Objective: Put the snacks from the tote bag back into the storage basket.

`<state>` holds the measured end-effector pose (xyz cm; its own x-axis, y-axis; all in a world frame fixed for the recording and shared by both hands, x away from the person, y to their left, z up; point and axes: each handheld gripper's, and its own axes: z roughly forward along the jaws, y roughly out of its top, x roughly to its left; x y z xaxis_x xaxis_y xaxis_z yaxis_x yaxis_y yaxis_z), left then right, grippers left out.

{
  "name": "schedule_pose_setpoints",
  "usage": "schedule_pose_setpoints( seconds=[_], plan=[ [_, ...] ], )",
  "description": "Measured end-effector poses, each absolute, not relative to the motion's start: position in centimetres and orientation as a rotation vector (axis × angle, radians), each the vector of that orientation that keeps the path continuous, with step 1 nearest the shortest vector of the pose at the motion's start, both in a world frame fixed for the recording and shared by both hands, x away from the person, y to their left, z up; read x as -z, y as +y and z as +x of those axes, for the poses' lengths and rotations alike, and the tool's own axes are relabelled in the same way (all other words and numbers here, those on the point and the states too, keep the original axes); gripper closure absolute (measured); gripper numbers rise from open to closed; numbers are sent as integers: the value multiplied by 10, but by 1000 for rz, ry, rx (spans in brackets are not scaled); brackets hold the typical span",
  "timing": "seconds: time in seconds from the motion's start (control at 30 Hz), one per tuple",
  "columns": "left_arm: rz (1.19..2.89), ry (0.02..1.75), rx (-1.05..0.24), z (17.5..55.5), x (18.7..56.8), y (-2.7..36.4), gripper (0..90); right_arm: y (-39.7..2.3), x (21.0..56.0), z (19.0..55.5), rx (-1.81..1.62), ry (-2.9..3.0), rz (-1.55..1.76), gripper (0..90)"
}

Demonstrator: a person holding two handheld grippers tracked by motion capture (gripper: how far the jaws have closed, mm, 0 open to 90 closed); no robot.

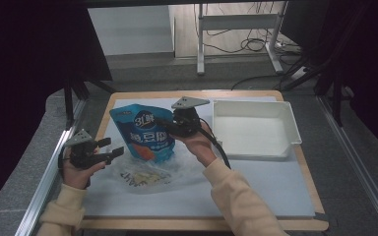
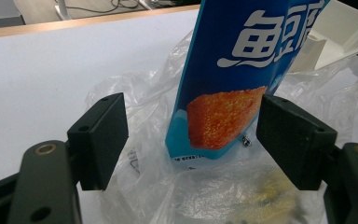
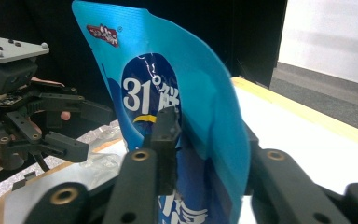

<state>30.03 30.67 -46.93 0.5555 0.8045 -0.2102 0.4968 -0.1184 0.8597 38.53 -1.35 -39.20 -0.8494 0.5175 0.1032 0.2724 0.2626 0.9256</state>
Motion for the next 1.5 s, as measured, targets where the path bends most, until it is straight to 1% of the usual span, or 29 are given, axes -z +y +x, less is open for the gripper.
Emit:
schedule_pose_setpoints(
  seconds=[0.1,0.27,0.37,1.5],
  plan=[
    [1775,1079,-379,300,469,307,257,-14,392,387,-1618,2315,734,737],
    [1777,1083,-376,301,471,307,257,-15,392,391,-1637,2347,701,837],
    [1777,1083,-375,301,471,307,257,-15,393,393,-1664,2357,697,862],
    [1791,1106,-366,304,478,310,257,-5,394,384,-1761,2296,722,882]
  ],
)
